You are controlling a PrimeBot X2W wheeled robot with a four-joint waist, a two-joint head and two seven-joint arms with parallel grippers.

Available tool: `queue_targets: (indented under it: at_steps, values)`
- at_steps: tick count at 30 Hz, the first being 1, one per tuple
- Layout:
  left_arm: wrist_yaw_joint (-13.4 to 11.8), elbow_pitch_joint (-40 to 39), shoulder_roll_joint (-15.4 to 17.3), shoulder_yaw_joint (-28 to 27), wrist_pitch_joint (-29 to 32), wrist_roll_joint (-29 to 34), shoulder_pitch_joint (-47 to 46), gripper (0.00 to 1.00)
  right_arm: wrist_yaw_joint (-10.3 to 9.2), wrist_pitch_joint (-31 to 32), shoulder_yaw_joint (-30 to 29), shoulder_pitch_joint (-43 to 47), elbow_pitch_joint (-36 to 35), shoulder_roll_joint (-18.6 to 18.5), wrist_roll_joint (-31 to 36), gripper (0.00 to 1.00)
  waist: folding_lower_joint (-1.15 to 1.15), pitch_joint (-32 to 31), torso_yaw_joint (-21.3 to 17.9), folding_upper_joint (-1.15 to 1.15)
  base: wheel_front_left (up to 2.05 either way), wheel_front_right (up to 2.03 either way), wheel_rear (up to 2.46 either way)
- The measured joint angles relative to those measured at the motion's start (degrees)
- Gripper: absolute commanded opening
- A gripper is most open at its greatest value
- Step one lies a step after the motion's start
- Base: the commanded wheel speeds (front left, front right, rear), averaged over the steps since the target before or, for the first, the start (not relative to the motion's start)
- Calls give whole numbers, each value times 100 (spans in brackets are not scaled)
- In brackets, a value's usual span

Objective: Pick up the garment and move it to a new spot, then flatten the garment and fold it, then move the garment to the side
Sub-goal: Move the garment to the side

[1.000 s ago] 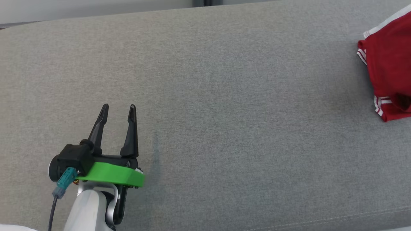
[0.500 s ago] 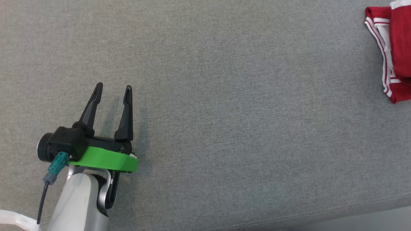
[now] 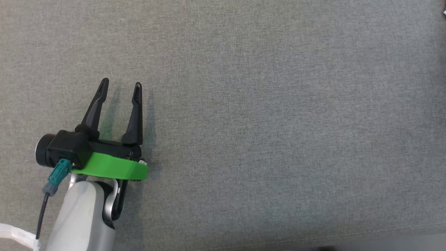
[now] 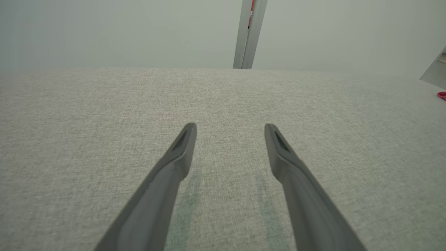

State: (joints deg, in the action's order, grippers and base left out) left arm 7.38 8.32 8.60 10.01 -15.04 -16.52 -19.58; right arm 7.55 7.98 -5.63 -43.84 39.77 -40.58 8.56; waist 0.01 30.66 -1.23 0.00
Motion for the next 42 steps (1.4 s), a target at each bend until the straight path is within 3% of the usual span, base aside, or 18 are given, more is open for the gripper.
queue_targets:
  at_steps: [4, 10, 16, 24, 32, 36, 42]
  values:
    - [0, 24, -13, 7, 0, 2, -5, 100, 0, -27, -339, 28, 11, 256, 260, 100, 0, -93, -14, 0, 0, 0, 0]
    - [0, 154, -104, -75, 0, -13, 45, 100, 0, -617, -742, 266, -437, 824, 274, 100, 0, -440, -50, 0, 0, 0, 0]
    - [0, 300, -249, -361, 0, 2, 365, 100, -1, -1351, -943, 1190, -1719, 2057, -126, 100, -1, -971, -12, 0, 0, 0, 0]
    - [0, 356, -423, -686, 0, 145, 887, 100, -1, -1408, -680, 2988, -3407, 3253, -625, 100, -1, -1756, 135, 0, 0, 0, 0]
    - [0, 441, -497, -703, 0, 160, 1368, 100, -1, -1530, -31, 4070, -3694, 3559, -1029, 100, -1, -2483, 339, 0, 0, 0, 0]
    - [0, 411, -519, -744, 0, 143, 1511, 100, -1, -1513, 298, 4145, -3535, 3589, -1304, 100, -1, -2777, 410, 0, 0, 0, 0]
    - [0, 438, -527, -790, 0, 143, 1631, 100, -1, -1523, 332, 4150, -3294, 3586, -1441, 100, -1, -2984, 469, 0, 0, 0, 0]
